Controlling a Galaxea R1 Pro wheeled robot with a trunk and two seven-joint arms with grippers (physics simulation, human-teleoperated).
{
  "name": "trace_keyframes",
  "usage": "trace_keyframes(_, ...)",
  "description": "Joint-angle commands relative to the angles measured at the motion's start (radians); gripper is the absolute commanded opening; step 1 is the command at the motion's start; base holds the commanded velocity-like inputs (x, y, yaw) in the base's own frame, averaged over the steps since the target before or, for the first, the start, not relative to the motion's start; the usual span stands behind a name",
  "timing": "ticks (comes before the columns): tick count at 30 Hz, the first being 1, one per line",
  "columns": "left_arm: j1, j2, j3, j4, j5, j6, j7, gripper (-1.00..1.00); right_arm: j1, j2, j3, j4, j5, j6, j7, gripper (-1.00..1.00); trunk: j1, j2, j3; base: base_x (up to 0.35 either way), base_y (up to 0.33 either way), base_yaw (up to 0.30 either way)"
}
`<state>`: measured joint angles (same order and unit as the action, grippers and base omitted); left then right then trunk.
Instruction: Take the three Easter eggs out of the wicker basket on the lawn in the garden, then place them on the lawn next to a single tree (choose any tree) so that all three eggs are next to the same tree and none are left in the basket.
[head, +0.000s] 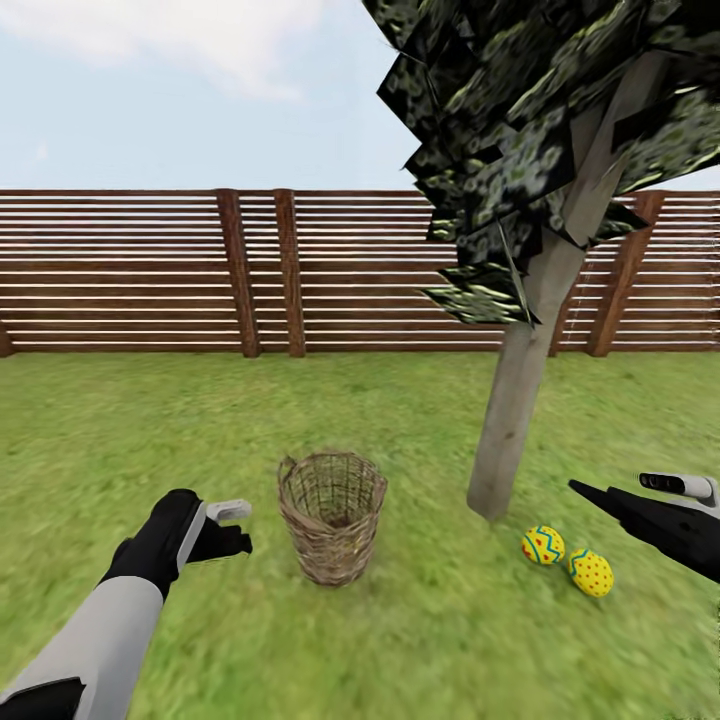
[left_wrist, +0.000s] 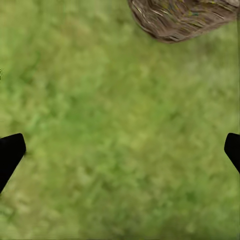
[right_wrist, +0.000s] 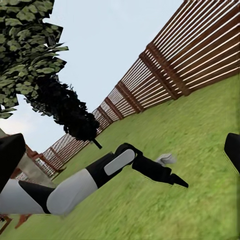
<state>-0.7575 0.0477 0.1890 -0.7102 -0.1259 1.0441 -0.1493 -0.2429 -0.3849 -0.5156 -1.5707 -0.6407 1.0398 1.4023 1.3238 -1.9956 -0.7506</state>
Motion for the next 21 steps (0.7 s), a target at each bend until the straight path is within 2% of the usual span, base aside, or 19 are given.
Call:
trace_keyframes(1, 0.0, 0.0, 0.003, -0.002, -0.011, 0.003, -0.01, 1.0, -0.001, 0.0, 0.0, 0.0, -0.002, 0.007, 0.0, 1.0, 0.0, 0.0, 0.0, 0.195, 0.277, -0.24)
trace_keyframes(13, 0.0, 0.0, 0.003, -0.003, -0.011, 0.003, -0.01, 1.0, -0.001, 0.0, 0.0, 0.0, -0.002, 0.007, 0.001, 1.0, 0.0, 0.0, 0.012, 0.197, 0.264, -0.24)
trace_keyframes(21, 0.001, 0.0, 0.003, -0.006, -0.011, 0.003, -0.01, 1.0, -0.001, 0.0, 0.0, 0.0, -0.002, 0.007, 0.001, 1.0, 0.0, 0.0, 0.02, 0.11, 0.105, -0.24)
